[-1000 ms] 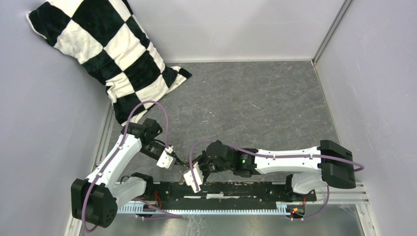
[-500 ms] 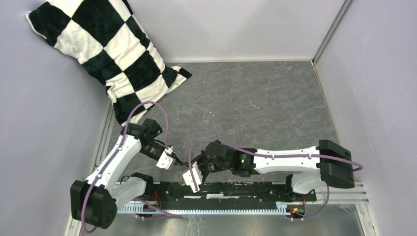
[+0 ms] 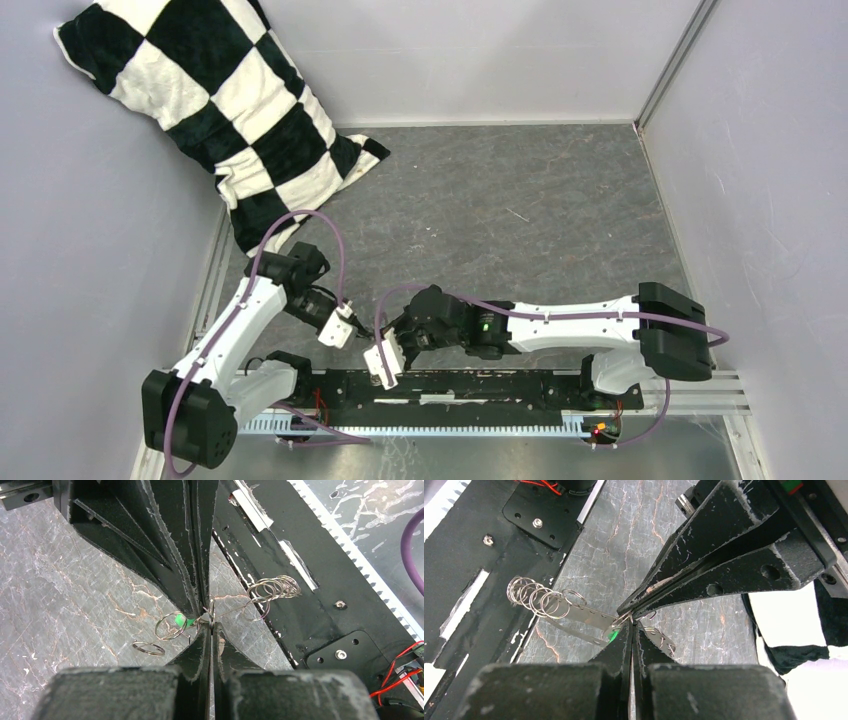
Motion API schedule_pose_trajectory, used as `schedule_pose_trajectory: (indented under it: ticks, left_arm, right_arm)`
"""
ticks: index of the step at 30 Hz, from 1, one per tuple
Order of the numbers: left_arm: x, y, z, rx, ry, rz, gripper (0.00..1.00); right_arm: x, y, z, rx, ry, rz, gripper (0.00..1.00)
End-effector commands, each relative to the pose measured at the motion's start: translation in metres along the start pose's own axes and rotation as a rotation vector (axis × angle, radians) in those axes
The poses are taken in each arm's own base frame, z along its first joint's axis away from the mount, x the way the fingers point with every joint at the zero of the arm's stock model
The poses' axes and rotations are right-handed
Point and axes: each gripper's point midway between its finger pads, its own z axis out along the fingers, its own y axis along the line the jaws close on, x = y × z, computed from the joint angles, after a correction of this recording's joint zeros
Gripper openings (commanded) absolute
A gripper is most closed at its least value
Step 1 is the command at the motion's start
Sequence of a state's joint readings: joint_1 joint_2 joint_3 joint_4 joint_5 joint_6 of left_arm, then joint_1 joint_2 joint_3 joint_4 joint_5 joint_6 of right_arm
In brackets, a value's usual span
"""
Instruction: Put the keys on the keyring
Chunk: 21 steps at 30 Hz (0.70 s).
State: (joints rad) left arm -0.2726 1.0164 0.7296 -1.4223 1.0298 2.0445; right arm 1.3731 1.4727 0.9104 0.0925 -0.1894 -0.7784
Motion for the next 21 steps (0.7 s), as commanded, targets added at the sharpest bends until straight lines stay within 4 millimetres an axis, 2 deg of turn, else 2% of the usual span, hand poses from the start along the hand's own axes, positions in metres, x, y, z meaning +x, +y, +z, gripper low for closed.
schedule_pose_trajectory:
  ticks: [1,6,11,15,18,21]
  left_arm:
    - [-0.012,-0.001,0.003,-0.004,-0.049,0.119,0.02]
    - [-0.015,0.003,0.001,-0.012,-0.04,0.173,0.02]
    - [-0.01,0.011,-0.002,-0.041,0.006,0.219,0.02]
    - [-0.008,0.018,-0.003,-0.098,0.035,0.279,0.02]
    - [-0.008,0.023,-0.004,-0.146,0.039,0.308,0.02]
    - [-0.014,0.029,-0.004,-0.177,0.014,0.298,0.02]
  right_arm:
    - [-0.017,-0.03,0.0,0.101,-0.025,0.012,0.0]
    - [-0.019,-0.027,0.006,0.085,-0.032,0.072,0.01]
    - [-0.007,-0.023,0.014,0.067,-0.002,0.139,0.0]
    - [-0.002,-0.029,0.012,0.076,-0.027,0.221,0.0]
    - [-0.006,-0.035,0.01,0.085,-0.081,0.28,0.0]
    - [-0.016,-0.035,0.011,0.067,-0.134,0.303,0.09]
